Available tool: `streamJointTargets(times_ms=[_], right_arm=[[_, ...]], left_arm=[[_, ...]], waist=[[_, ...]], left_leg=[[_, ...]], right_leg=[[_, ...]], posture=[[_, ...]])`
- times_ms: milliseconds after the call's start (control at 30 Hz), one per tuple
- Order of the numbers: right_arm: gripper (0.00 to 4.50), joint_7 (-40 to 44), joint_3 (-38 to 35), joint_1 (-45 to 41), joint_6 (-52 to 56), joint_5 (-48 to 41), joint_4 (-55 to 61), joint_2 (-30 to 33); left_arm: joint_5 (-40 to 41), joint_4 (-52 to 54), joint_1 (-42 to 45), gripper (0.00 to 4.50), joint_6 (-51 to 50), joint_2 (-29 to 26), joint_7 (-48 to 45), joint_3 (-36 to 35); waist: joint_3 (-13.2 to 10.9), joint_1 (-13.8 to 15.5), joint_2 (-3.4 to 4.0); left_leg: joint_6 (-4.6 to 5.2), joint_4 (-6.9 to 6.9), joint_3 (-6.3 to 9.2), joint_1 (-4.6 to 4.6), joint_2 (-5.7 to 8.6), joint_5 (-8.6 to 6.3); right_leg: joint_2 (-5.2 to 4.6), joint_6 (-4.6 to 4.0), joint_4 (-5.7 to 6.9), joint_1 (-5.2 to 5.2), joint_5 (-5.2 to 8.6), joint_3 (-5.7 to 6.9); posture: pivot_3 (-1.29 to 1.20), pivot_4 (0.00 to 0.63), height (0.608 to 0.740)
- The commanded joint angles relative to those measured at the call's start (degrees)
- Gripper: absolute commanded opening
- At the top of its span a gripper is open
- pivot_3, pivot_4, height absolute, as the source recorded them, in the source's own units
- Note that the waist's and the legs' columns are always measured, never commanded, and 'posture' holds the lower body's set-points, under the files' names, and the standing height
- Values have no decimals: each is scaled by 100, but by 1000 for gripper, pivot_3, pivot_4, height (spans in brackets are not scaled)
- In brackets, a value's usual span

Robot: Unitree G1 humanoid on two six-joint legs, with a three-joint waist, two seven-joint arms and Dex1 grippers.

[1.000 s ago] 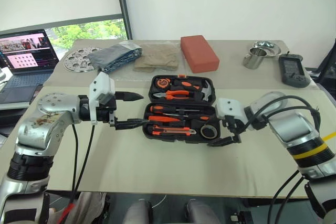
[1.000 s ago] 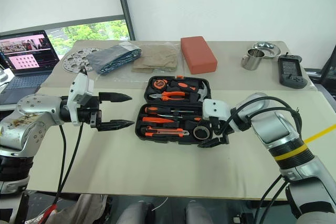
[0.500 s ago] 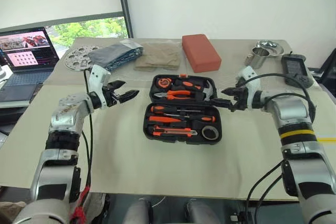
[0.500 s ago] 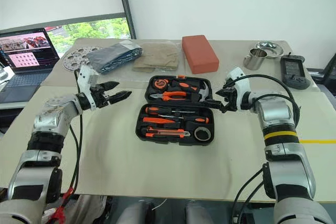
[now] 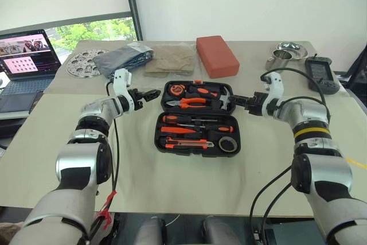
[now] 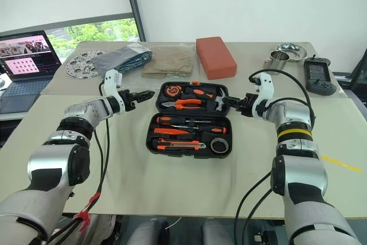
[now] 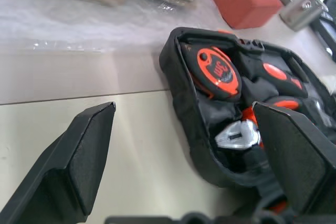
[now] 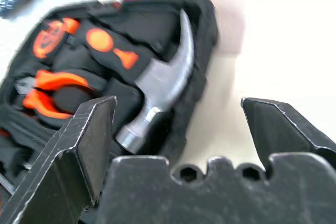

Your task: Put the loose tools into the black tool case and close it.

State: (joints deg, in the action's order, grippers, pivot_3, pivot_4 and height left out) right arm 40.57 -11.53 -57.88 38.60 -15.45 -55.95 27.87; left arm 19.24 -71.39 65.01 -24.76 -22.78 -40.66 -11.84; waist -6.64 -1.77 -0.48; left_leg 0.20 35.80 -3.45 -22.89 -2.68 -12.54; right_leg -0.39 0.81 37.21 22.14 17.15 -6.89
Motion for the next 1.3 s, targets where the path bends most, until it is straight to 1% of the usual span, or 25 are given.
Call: streamJointTargets(times_ms=[33,267,367,400,433,500,600,667,733,867,1100,1200,1300], right_arm=[[4422,-60,-160,-295,-257,-78,-180,-10],[4422,-202,-270,-464,-384,-82,-624,-87],[3691,-257,-289,-504,-367,-64,-733,-113],[3247,-261,-275,-503,-368,-41,-756,-119],[3006,-264,-264,-501,-368,-26,-769,-126],[2233,-243,-232,-486,-350,5,-794,-138],[1262,-162,-225,-477,-307,4,-792,-185],[528,-113,-224,-481,-287,9,-786,-210],[51,11,-181,-477,-269,31,-762,-224],[51,369,-21,-417,-139,79,-651,-216],[51,1264,507,-128,36,235,-158,-120],[51,1382,565,-35,88,235,15,-113],[51,1261,510,-10,59,232,37,-126]], left_arm=[[24,-208,374,4500,-330,32,178,-244],[-326,-367,455,4500,-401,211,252,-178],[-402,-400,459,4500,-331,259,366,-241],[-412,-409,470,4500,-318,266,398,-272],[-421,-414,475,4500,-311,265,414,-290],[-444,-420,485,4500,-296,273,439,-307],[-495,-430,475,4500,-271,290,476,-327],[-526,-432,466,4500,-268,290,479,-344],[-546,-434,458,4500,-277,287,460,-358],[-601,-435,437,4500,-290,268,408,-389],[-664,-419,347,4500,-387,165,169,-343],[-678,-414,293,4500,-460,79,59,-353],[-702,-411,231,4500,-534,-4,-50,-347]], waist=[[0,-25,1],[1,-72,2],[1,-88,2],[1,-88,2],[1,-88,2],[1,-84,2],[2,-83,3],[2,-81,3],[2,-83,3],[2,-93,3],[3,-109,5],[3,-112,5],[3,-111,5]], left_leg=[[0,-1,0,0,0,0],[-5,-5,2,3,2,3],[-7,-6,2,4,1,4],[-7,-6,2,4,2,4],[-9,-7,2,4,2,5],[-11,-8,2,4,2,6],[-14,-7,3,4,2,8],[-18,-8,4,4,2,10],[-20,-7,5,4,3,12],[-31,-13,6,4,3,18],[-45,-46,9,8,3,26],[-62,-56,11,11,3,36],[-67,-63,13,13,3,40]], right_leg=[[0,0,0,0,0,0],[0,0,-1,0,0,4],[0,0,-1,0,0,4],[0,0,-1,0,0,3],[0,0,-1,0,0,3],[0,0,0,0,0,3],[0,0,0,0,0,3],[0,0,0,0,0,4],[0,1,0,-1,0,5],[0,1,1,-1,0,6],[3,1,2,2,0,7],[4,0,2,5,0,8],[4,0,2,6,0,10]], posture=[[0,150,740],[0,150,740],[0,150,740],[0,150,740],[0,150,740],[0,150,740],[0,150,740],[0,150,740],[0,150,740],[0,150,740],[0,150,740],[0,150,740],[0,150,740]])
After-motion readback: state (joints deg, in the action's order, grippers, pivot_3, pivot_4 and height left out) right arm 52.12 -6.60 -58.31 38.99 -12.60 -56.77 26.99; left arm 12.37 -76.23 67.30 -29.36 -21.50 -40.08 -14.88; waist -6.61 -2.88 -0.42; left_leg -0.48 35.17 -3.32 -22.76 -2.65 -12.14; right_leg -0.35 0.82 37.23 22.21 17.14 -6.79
